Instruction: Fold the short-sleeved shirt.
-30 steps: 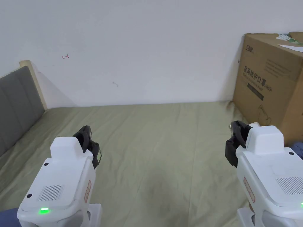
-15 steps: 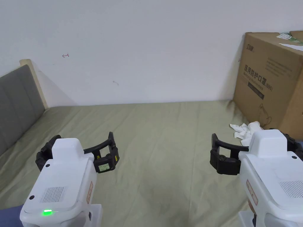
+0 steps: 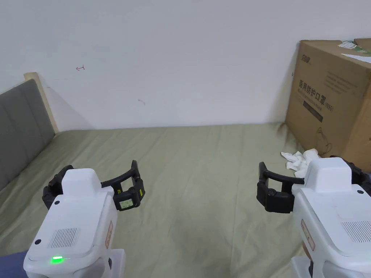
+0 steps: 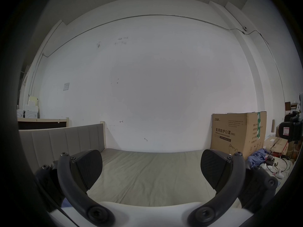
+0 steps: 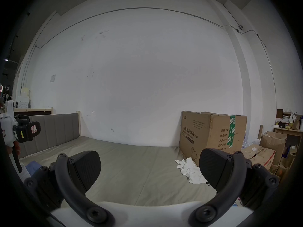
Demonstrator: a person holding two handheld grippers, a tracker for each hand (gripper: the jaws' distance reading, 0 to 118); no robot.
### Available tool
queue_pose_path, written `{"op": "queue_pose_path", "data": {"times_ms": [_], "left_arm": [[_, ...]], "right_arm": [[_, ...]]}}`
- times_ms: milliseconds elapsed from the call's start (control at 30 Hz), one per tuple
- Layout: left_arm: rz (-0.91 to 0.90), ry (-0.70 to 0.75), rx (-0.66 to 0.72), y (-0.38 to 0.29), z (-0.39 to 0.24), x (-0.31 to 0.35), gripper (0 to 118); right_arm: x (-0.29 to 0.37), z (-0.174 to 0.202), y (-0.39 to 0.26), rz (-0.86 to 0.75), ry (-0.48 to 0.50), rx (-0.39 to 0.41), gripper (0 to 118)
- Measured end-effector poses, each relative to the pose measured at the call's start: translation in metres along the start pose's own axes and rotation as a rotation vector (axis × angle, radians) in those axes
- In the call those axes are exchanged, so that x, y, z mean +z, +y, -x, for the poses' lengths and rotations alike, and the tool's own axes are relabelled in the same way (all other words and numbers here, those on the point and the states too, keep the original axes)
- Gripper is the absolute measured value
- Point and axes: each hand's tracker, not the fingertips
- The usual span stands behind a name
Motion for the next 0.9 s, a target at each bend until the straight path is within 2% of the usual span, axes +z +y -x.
{"op": "queue_pose_path", "data": {"times_ms": [900], "left_arm": [[-0.005, -0.020, -0.019, 0.0011, -0.0024, 0.0003, 118]], "right_arm": [[-0.0014, -0.0023, -0.0013, 0.002, 0.001, -0.005, 118]]}}
